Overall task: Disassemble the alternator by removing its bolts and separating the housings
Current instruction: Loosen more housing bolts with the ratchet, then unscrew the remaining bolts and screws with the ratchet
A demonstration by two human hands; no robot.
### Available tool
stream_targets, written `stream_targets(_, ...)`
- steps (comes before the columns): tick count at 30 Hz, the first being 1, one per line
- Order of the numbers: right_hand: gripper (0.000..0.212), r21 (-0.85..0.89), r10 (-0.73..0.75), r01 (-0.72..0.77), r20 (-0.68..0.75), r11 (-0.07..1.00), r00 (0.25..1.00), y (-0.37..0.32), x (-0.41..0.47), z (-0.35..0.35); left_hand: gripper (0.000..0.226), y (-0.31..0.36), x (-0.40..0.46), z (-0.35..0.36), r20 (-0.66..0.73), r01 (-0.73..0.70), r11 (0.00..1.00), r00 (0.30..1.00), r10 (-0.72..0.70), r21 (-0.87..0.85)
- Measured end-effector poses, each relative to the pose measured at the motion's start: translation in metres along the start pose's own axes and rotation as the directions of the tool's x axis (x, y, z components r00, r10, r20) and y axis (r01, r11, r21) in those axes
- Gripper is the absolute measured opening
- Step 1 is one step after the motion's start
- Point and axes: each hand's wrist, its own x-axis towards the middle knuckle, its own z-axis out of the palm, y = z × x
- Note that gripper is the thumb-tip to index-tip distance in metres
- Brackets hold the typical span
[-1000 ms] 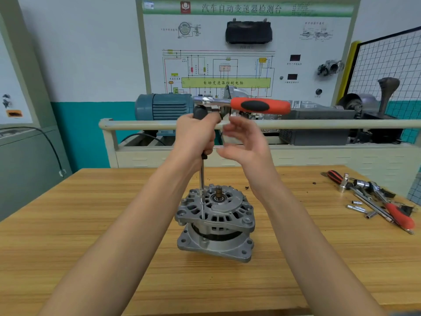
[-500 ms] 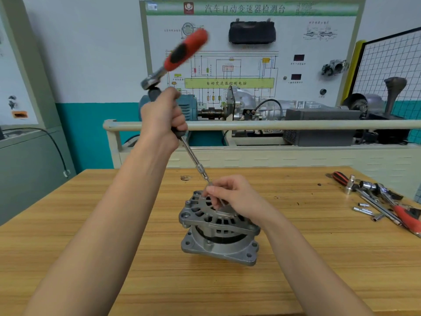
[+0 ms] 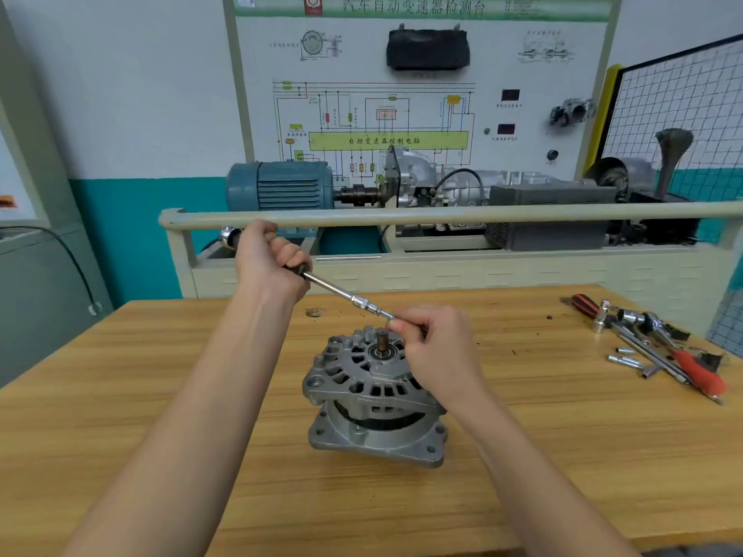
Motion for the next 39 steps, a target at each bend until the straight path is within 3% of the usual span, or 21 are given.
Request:
stream_targets(2,0.018,-0.022,0.015,-0.015,-0.007,1.0,1.0,0.002,-0.002,0.0,0.039,-0.006,0.002,-0.002,0.03,0.009,1.0,0.999,-0.009,0.003)
stream_targets(7,0.031,0.18,0.212,-0.22,0.064,0.959,0.975,0.005,0.001,-0.01,0.045,-0.014,0.003,0.004,0.109,0.033,0.999,0.994,-0.029,-0.037)
stream_targets(12,0.037,0.271,0.307,-0.34,0.155,0.901,0.939,0.011,0.006,-0.021,0.044,-0.022,0.006,0.005,0.167,0.075,0.997,0.984,-0.068,-0.035)
stream_targets(18,0.027,0.256,0.245,-0.317,0.275,0.913,0.93,0.016,0.012,-0.041,0.046,-0.031,0.01,-0.001,0.193,0.111,0.987,0.977,-0.087,-0.115)
stream_targets(21,0.008,0.379,0.198,-0.264,0.206,0.887,0.958,0.015,0.016,-0.05,0.043,-0.033,0.012,-0.007,0.18,0.134,0.967,0.979,-0.096,-0.215)
stream_targets(23,0.021,0.573,0.234,-0.275,0.147,0.772,0.961,0.016,0.02,-0.05,0.041,-0.037,0.011,-0.008,0.169,0.138,0.957,0.981,-0.097,-0.254)
stream_targets(25,0.034,0.768,0.28,-0.281,0.137,0.576,0.95,0.017,0.023,-0.047,0.038,-0.039,0.01,-0.007,0.148,0.133,0.955,0.984,-0.096,-0.264)
stream_targets(28,0.025,0.908,0.301,-0.196,0.083,0.37,0.95,0.018,0.023,-0.038,0.035,-0.038,0.007,-0.003,0.129,0.122,0.961,0.987,-0.092,-0.248)
stream_targets(34,0.026,0.964,0.256,-0.008,-0.062,0.265,0.965,0.004,0.031,-0.026,0.024,-0.039,-0.005,-0.004,0.118,0.131,0.978,0.987,-0.112,-0.161)
stream_targets(37,0.03,0.979,0.267,0.101,-0.146,0.177,0.953,-0.013,0.044,-0.026,0.017,-0.04,-0.013,-0.014,0.097,0.19,0.981,0.978,-0.186,-0.033)
stream_targets(39,0.03,0.98,0.279,0.148,-0.18,0.131,0.943,-0.025,0.054,-0.025,0.03,-0.034,-0.015,-0.024,0.12,0.23,0.965,0.962,-0.245,0.123)
